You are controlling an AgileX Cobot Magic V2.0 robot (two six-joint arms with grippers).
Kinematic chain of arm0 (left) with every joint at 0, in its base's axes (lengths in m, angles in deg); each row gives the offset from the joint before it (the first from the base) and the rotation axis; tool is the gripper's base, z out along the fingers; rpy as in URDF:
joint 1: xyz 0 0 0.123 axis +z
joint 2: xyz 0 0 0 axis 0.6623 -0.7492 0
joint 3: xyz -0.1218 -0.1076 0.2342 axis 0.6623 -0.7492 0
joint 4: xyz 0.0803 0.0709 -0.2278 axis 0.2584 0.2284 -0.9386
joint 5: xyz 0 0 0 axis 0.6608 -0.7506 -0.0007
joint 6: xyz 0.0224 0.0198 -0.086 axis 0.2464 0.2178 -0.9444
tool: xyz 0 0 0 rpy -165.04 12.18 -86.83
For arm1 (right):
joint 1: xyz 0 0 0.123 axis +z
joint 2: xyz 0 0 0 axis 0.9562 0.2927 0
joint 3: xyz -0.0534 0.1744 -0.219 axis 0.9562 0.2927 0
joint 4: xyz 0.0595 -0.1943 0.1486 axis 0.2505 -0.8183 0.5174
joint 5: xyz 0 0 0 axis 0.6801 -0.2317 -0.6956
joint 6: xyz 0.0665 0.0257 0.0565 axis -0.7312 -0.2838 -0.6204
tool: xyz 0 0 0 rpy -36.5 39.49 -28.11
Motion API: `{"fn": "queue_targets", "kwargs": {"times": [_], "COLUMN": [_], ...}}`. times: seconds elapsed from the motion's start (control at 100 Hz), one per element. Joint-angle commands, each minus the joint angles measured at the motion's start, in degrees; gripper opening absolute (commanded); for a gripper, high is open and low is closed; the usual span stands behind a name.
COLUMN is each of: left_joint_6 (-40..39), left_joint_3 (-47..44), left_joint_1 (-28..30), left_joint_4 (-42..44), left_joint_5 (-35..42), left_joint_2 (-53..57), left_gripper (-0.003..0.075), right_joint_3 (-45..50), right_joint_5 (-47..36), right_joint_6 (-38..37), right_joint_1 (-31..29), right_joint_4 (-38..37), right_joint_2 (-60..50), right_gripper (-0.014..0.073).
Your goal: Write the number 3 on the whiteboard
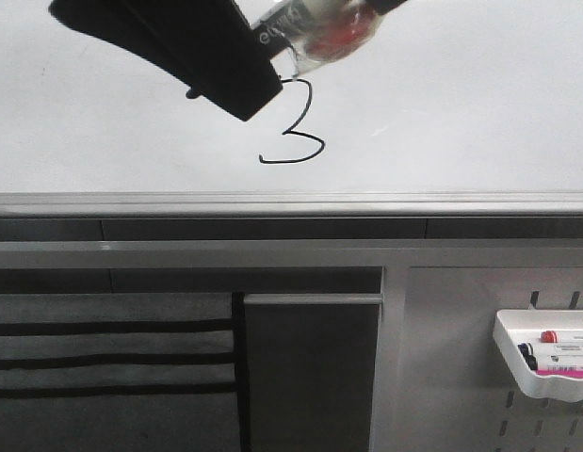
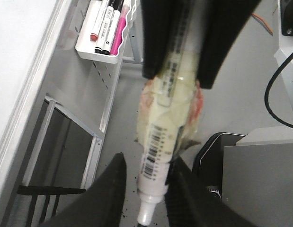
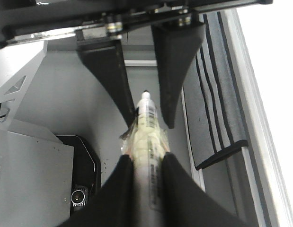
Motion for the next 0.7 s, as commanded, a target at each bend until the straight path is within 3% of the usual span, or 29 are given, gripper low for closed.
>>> {"fn": "queue_targets", "kwargs": {"times": [0.0, 0.17, 0.36, 0.43, 0.55, 0.69], "left_joint_6": [0.25, 0.25, 0.25, 0.25, -3.05, -9.44], "left_joint_3": [1.95, 1.95, 1.95, 1.95, 1.95, 0.54], "left_joint_1": [-0.48, -0.48, -0.48, -0.48, 1.4, 7.31], "left_joint_4": [-2.47, -2.47, -2.47, -1.67, 2.48, 6.5], "left_joint_5": [2.0, 2.0, 2.0, 2.24, 3.08, 7.15], "left_joint_2": [1.42, 1.42, 1.42, 1.42, 1.81, 3.06], "left_gripper": [0.0109, 0.0068, 0.0058, 0.0058, 0.0045, 0.0039], "right_joint_3": [-1.24, -1.24, -1.24, -1.35, -1.35, -1.23], "right_joint_5": [0.85, 0.43, -2.16, -3.7, -4.73, -5.56], "right_joint_6": [0.82, 0.82, 0.3, -0.51, -4.2, -16.33], "right_joint_1": [0.02, 0.02, -0.09, -0.75, -4.34, -12.52], "right_joint_4": [2.55, 2.55, 2.41, 2.13, 0.97, -4.08], "right_joint_2": [-1.55, -1.55, -1.55, -1.69, -4.04, -8.99], "right_gripper": [-0.0001, 0.0037, 0.0345, 0.0415, 0.0427, 0.0427]}}
